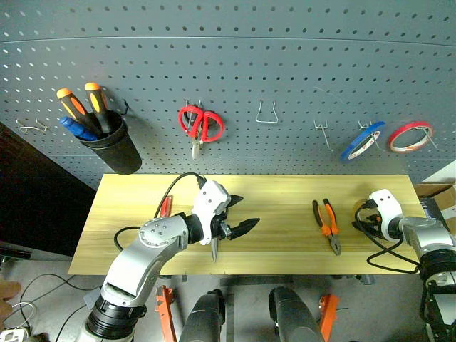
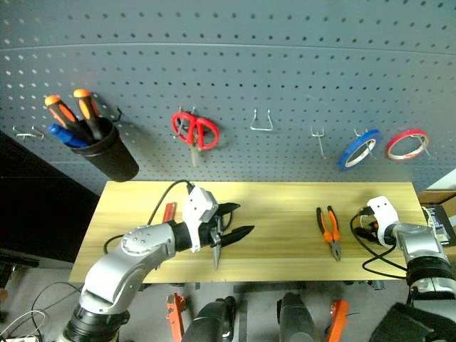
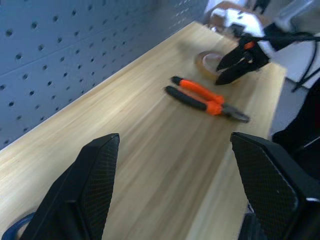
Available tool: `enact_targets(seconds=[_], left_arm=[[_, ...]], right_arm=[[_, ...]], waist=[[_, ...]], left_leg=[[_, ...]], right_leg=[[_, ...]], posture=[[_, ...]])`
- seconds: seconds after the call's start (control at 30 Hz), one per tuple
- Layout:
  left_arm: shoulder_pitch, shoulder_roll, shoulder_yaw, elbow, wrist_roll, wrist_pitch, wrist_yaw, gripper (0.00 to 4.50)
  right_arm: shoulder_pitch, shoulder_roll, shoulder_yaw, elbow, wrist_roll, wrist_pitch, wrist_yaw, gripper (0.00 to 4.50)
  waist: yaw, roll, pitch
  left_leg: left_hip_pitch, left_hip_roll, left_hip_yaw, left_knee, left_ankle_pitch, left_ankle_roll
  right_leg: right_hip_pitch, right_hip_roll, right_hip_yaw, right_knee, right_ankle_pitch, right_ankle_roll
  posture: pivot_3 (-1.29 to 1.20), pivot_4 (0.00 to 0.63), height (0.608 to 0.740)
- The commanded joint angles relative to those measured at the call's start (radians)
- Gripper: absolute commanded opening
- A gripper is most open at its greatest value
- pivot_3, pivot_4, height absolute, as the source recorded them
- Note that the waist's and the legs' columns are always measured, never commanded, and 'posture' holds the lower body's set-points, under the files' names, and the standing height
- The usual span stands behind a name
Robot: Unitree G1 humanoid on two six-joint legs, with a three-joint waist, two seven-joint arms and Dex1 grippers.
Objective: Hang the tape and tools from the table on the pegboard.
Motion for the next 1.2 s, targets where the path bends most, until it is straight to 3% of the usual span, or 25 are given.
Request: enact_targets(seconds=[0.03, 0.13, 0.3, 0.47, 0.53, 0.6, 0.7, 0.8, 0.93, 1.2], left_arm=[[-0.018, -0.01, 0.016, -0.039, -0.059, -0.041, -0.04, 3.77], [-0.036, -0.007, 0.008, -0.03, -0.074, -0.048, -0.059, 3.77], [-0.058, 0.008, -0.003, -0.004, -0.079, -0.092, -0.107, 3.77], [-0.072, 0.043, -0.021, 0.02, -0.043, -0.194, -0.177, 3.77], [-0.074, 0.041, -0.014, 0.03, -0.037, -0.229, -0.173, 3.77], [-0.08, 0.025, 0.006, 0.046, -0.014, -0.286, -0.144, 3.77], [-0.068, 0.015, 0.04, 0.046, -0.013, -0.319, -0.115, 3.77], [-0.045, 0.017, 0.071, 0.027, -0.038, -0.32, -0.102, 3.77], [-0.024, 0.036, 0.117, 0.006, -0.081, -0.299, -0.102, 3.77], [-0.003, 0.051, 0.125, -0.008, -0.09, -0.295, -0.089, 3.77]], right_arm=[[0.065, 0.011, 0.007, -0.051, -0.032, -0.008, -0.049, 1.48], [0.112, 0.011, -0.023, -0.174, -0.017, 0.023, -0.073, 0.46], [0.218, -0.022, -0.101, -0.432, 0.001, 0.087, -0.123, 0.44], [0.518, -0.024, -0.317, -1.055, -0.007, 0.257, -0.203, 0.44], [0.602, 0.025, -0.354, -1.236, -0.007, 0.314, -0.239, 0.44], [0.68, 0.154, -0.352, -1.454, 0.019, 0.39, -0.307, 0.44], [0.77, 0.274, -0.182, -1.664, -0.073, 0.333, -0.424, 0.44], [0.767, 0.312, 0.017, -1.721, -0.208, 0.213, -0.522, 0.44], [0.616, 0.361, 0.14, -1.646, -0.282, 0.134, -0.574, 0.44], [0.321, 0.372, 0.087, -1.271, -0.197, -0.047, -0.506, 0.44]], waist=[[0.002, -0.001, -0.001], [0.003, -0.002, -0.001], [0.002, 0.001, -0.002], [0.004, 0.009, -0.006], [0.002, 0.008, -0.006], [-0.004, 0.006, -0.008], [-0.009, 0.006, -0.009], [-0.025, 0.007, -0.01], [-0.026, 0.004, -0.011], [-0.008, 0.003, -0.013]], left_leg=[[0.0, 0.0, 0.0, 0.0, 0.0, 0.0], [0.0, 0.0, -0.001, 0.003, 0.0, -0.001], [-0.001, 0.0, -0.001, 0.006, 0.0, -0.002], [-0.016, -0.001, -0.001, 0.012, 0.001, -0.006], [-0.016, 0.0, -0.001, 0.012, 0.001, -0.006], [-0.015, 0.001, -0.001, 0.012, 0.001, -0.006], [-0.014, 0.004, -0.002, 0.012, 0.001, -0.006], [-0.013, 0.004, -0.001, 0.012, 0.002, -0.007], [-0.012, 0.005, -0.001, 0.012, 0.003, -0.009], [-0.012, 0.007, -0.003, 0.012, 0.005, -0.011]], right_leg=[[0.0, 0.0, 0.0, 0.0, 0.0, 0.0], [0.001, 0.0, -0.001, 0.0, 0.0, 0.001], [0.0, 0.0, -0.001, 0.002, 0.0, 0.001], [-0.016, 0.0, 0.0, 0.012, 0.0, 0.001], [-0.017, 0.0, -0.001, 0.013, 0.0, 0.001], [-0.017, 0.0, 0.0, 0.014, 0.0, 0.001], [-0.018, 0.001, 0.0, 0.016, 0.0, 0.001], [-0.018, 0.002, 0.001, 0.016, 0.002, -0.001], [-0.018, 0.006, 0.0, 0.016, 0.005, -0.001], [-0.018, 0.01, -0.001, 0.016, 0.007, -0.003]], posture=[[-0.12, 0.32, 0.74], [-0.13, 0.306, 0.74], [-0.15, 0.291, 0.74], [-0.18, 0.269, 0.74], [-0.2, 0.267, 0.74], [-0.2, 0.265, 0.74], [-0.2, 0.264, 0.74], [-0.19, 0.259, 0.74], [-0.17, 0.25, 0.74], [-0.13, 0.24, 0.74]])
